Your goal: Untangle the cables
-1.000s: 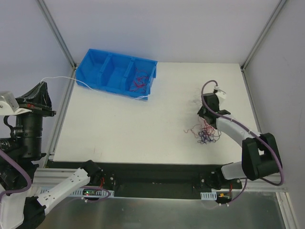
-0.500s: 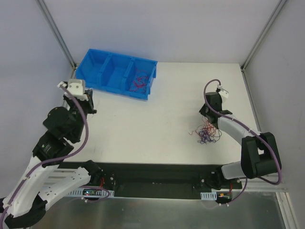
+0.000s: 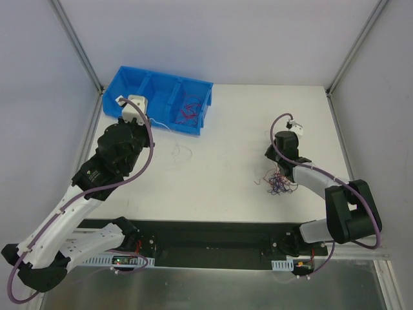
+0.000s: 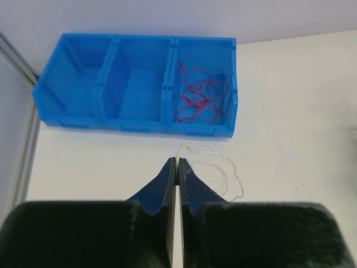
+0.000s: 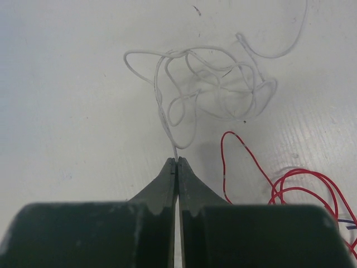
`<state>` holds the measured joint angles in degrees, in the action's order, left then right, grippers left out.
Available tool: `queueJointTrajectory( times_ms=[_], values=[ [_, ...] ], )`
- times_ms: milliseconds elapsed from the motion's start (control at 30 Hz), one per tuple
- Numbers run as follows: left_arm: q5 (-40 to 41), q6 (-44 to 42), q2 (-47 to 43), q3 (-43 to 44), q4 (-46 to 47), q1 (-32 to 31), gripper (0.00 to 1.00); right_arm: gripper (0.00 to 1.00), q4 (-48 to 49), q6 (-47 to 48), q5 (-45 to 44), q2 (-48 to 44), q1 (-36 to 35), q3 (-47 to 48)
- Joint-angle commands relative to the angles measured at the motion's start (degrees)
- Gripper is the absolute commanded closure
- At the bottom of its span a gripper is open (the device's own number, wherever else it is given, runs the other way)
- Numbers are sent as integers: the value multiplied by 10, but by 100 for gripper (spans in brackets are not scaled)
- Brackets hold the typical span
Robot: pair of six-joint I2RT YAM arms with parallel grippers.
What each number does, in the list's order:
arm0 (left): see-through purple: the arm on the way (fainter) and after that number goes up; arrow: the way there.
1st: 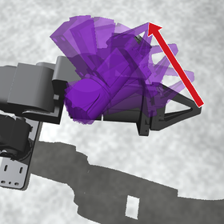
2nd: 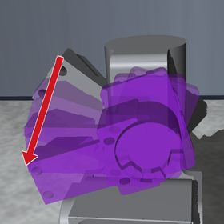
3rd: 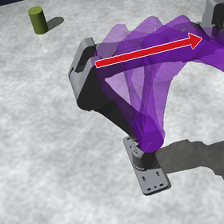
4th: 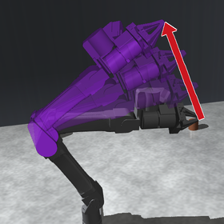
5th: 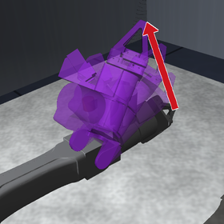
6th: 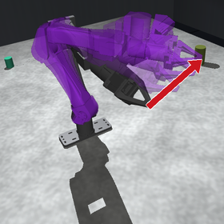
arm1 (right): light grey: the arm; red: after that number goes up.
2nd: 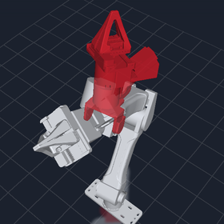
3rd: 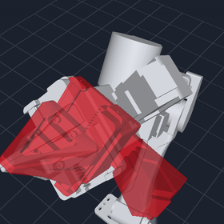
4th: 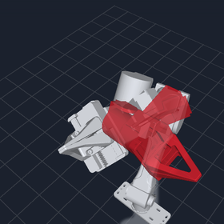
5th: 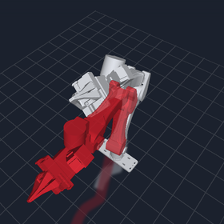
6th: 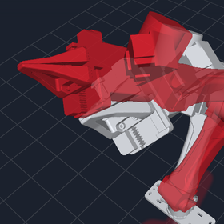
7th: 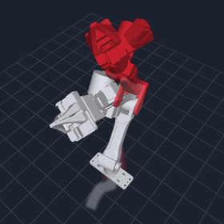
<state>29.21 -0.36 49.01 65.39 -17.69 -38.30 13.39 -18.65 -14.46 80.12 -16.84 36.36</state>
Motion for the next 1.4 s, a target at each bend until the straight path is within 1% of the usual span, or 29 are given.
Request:
queueJointTrajectory(
  times_ms=[0, 67, 133, 200, 333, 400, 467, 533, 700, 800, 833, 867, 967, 1067, 1133, 1200, 1267, 1333, 1367],
  values=[
    [-37, 69, 7, -36, 13, -4, 100, 99, 50, 15, 16, -16, -1, 0],
    [-56, 104, 24, -53, 10, -4, 100, 99, 50, 16, 22, -12, -2, 4],
    [-98, 143, 47, -70, 13, -3, 100, 99, 50, 17, 27, -10, -2, 6],
    [-135, 172, 88, -78, 20, -2, 100, 99, 50, 17, 29, -10, -2, 5],
    [-202, 193, 197, -55, 22, 7, 100, 99, 51, 17, 31, -13, -2, 4],
    [-230, 207, 243, -43, 21, 20, 100, 99, 52, 17, 31, -13, -1, 3],
    [-242, 228, 283, -41, 30, 37, 100, 99, 52, 18, 32, -13, -2, 4],
    [-279, 243, 323, -34, 37, 59, 100, 99, 52, 18, 35, -11, -1, 5],
    [-324, 276, 416, -19, 51, 104, 99, 99, 52, 18, 42, -6, 0, 7],
    [-326, 298, 441, -20, 53, 126, 97, 99, 53, 18, 50, -1, 3, 10],
    [-321, 304, 443, -23, 54, 129, 95, 99, 52, 17, 52, 0, 4, 11],
    [-315, 306, 443, -26, 55, 131, 92, 99, 53, 17, 54, 1, 6, 10],
    [-316, 303, 439, -33, 54, 133, 75, 99, 52, 16, 62, 3, 10, 13],
    [-330, 300, 421, -51, 55, 133, 54, 99, 52, 13, 70, 6, 14, 13],
    [-341, 288, 409, -65, 55, 132, 43, 99, 53, 13, 76, 7, 17, 13],
    [-351, 282, 398, -80, 56, 132, 29, 99, 55, 12, 81, 8, 18, 13],
    [-362, 281, 386, -97, 57, 131, 19, 99, 56, 12, 83, 9, 19, 13],
    [-381, 268, 382, -108, 61, 127, 12, 99, 56, 11, 87, 11, 21, 14],
    [-388, 263, 384, -109, 61, 124, 10, 99, 57, 11, 89, 11, 20, 13]
  ],
)
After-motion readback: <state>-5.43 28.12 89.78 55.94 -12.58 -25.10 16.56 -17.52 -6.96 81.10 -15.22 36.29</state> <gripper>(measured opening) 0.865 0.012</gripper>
